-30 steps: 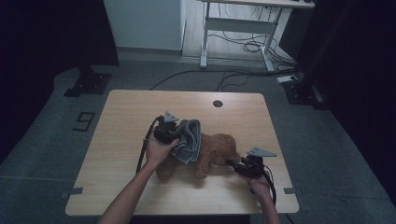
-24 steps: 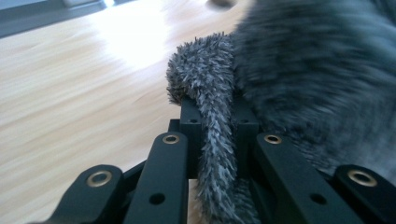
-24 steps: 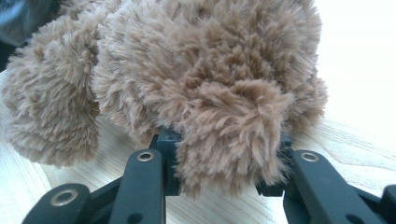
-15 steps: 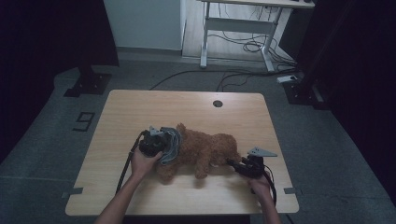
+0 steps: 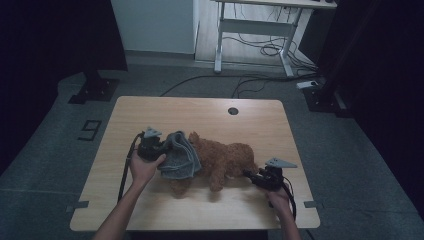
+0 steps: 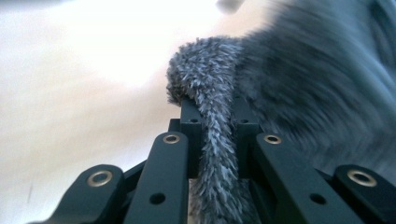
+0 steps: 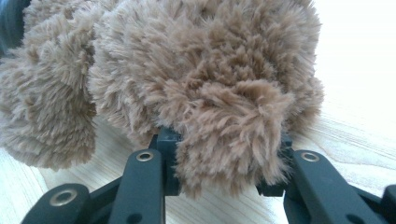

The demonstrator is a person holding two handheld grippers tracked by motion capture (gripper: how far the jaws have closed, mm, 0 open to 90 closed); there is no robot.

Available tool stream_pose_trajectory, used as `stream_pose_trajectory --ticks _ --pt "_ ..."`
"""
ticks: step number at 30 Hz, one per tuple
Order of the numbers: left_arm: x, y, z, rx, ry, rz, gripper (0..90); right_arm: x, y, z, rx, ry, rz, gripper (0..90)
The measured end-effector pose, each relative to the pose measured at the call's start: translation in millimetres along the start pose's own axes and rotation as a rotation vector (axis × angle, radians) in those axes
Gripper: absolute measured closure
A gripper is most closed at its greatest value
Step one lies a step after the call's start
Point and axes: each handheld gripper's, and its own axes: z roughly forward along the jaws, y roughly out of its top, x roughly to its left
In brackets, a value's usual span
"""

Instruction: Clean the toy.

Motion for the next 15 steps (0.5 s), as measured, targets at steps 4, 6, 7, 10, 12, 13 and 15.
stream_pose_trajectory --ticks 4,6,7,10,12,13,15 --pt "-35.8 41.6 1.6 -0.043 -0.038 0.096 79.2 1.3 -0.2 0.0 -0.002 -0.007 0.002 61.3" --pt "-50.7 54.7 14.3 -0.027 -0.049 0.124 79.1 1.7 -0.3 -0.1 -0.003 -0.008 0.004 61.3" --pt "-55.3 58.2 20.5 -0.014 -0.051 0.132 79.1 1.5 -0.3 -0.2 -0.002 -0.007 0.003 61.3" --pt "-68.3 61.2 50.1 0.044 -0.049 0.141 78.6 1.0 -0.5 -0.5 -0.001 -0.004 0.003 61.2" --pt "-70.2 51.7 70.1 0.119 -0.034 0.142 78.4 1.1 -0.8 -0.7 -0.003 -0.003 0.003 61.2" --pt "-68.8 45.5 78.4 0.143 -0.018 0.15 78.2 1.0 -0.7 -1.1 -0.001 -0.001 0.002 61.1" --pt "-60.6 36.5 84.7 0.144 -0.04 0.09 78.8 0.6 -0.5 -1.8 -0.01 0.004 0.005 61.0"
